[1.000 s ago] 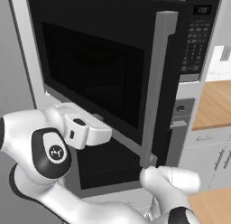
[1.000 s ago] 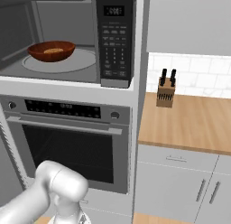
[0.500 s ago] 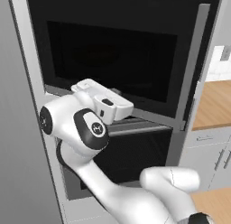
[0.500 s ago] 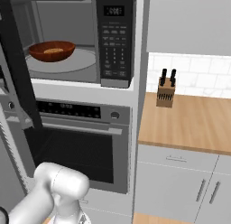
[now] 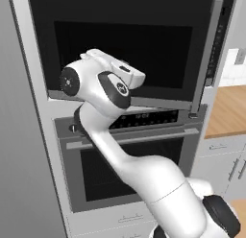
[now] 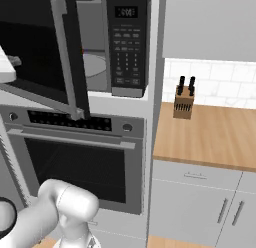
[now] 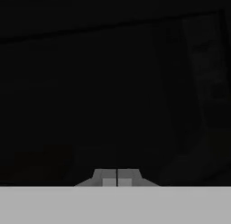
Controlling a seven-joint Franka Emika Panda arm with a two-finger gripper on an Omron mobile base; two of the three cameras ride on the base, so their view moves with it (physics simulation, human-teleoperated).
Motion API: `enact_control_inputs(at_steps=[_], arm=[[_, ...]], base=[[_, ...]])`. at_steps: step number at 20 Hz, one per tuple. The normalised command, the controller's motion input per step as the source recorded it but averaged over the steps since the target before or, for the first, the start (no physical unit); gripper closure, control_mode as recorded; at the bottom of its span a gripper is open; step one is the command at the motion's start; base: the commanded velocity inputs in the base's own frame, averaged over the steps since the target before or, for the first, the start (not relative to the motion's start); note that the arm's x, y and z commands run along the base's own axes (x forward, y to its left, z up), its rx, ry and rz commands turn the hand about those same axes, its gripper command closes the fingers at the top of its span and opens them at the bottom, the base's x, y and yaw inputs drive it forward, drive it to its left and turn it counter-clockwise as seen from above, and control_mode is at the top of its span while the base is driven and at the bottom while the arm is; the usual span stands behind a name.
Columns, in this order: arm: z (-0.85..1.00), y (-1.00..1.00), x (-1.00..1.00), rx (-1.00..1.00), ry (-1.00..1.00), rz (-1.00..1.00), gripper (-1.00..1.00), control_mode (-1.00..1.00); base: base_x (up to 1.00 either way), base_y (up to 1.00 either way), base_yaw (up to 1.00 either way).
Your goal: Open the microwave, place the bowl with waffle inside the microwave, then close the microwave door and turn it on.
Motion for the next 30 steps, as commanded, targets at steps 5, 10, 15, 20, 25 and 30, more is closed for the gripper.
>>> enact_control_inputs(at_steps=[5, 10, 15, 20, 25, 30], arm=[[-0.02, -0.22, 1.00, 0.04, 0.03, 0.20, 1.00, -1.00], [-0.11, -0.14, 1.00, 0.08, 0.02, 0.32, 1.00, -1.00], [-0.02, -0.12, 1.00, 0.10, 0.00, 0.30, 1.00, -1.00], [0.00, -0.17, 0.67, 0.14, -0.02, 0.35, 1.00, -1.00], [-0.11, -0.28, -0.69, 0.10, -0.33, 0.19, 1.00, -1.00], [-0.29, -0.96, -0.91, 0.19, -0.24, 0.01, 1.00, -1.00]], base=[[0.00, 0.00, 0.00], [0.00, 0.00, 0.00], [0.00, 0.00, 0.00], [0.00, 0.00, 0.00], [0.00, 0.00, 0.00], [0.00, 0.00, 0.00]])
